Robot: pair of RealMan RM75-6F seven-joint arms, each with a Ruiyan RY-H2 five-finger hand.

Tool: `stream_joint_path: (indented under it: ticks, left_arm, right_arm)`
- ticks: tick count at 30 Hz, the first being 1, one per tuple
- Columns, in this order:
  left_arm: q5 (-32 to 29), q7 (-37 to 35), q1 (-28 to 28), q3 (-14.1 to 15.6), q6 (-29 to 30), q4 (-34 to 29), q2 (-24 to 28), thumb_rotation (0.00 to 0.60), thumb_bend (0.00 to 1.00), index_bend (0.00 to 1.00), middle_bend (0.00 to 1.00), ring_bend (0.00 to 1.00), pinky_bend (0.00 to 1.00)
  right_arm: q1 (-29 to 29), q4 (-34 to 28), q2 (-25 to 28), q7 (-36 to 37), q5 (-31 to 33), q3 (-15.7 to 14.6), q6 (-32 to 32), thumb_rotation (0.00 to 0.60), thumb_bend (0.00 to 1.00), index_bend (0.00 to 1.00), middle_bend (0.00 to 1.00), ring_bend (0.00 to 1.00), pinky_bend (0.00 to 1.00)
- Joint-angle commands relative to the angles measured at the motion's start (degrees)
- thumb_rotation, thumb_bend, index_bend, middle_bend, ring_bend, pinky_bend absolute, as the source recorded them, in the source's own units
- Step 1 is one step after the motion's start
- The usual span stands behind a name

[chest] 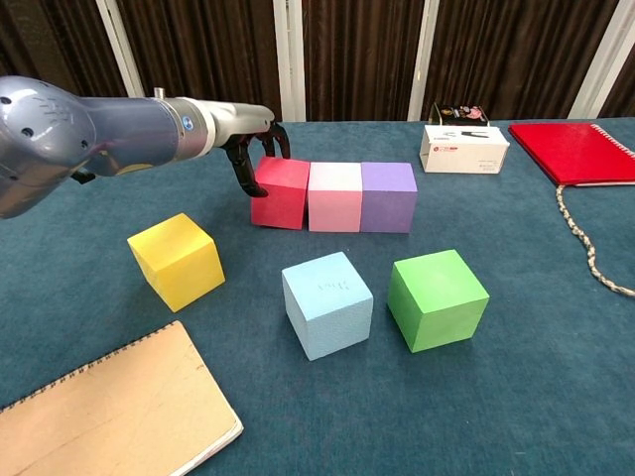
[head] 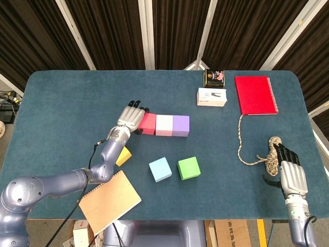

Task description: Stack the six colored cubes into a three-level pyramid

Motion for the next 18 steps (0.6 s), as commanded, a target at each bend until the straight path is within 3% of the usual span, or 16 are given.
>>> stream_joint_path:
  ticks: [1,13,18]
  left_arm:
    - [0.2,-0.1,0.1,0.0,0.0,0.0,0.0,0.600,0.35,0.22,0.24,0.00,0.04]
    - [0.6,-0.5,0.3,0.2,-0.3,0.2,-0.2,0.600,0.31,0.21,0.23,0.00,0.04]
    - [0.1,0.0,0.2,0.4,-0.7,0.0,0.1,0.600,0.30,0.16,0.18,0.00,0.02]
  right_arm:
    - [0.0,-0.1,0.0,0.0,0.1,0.0,0.1,0.600,0.27,0.00,0.00,0.00,0.00]
    - [0.0,-0.2,0.1,-0.1,0.4,0.0,-0.1,0.600,0.27,0.00,0.00,0.00,0.00]
    - [0.1,-0.2,0.1,-0.2,0.6,0.0,-0.2,0.600,0.27,0.00,0.00,0.00,0.00]
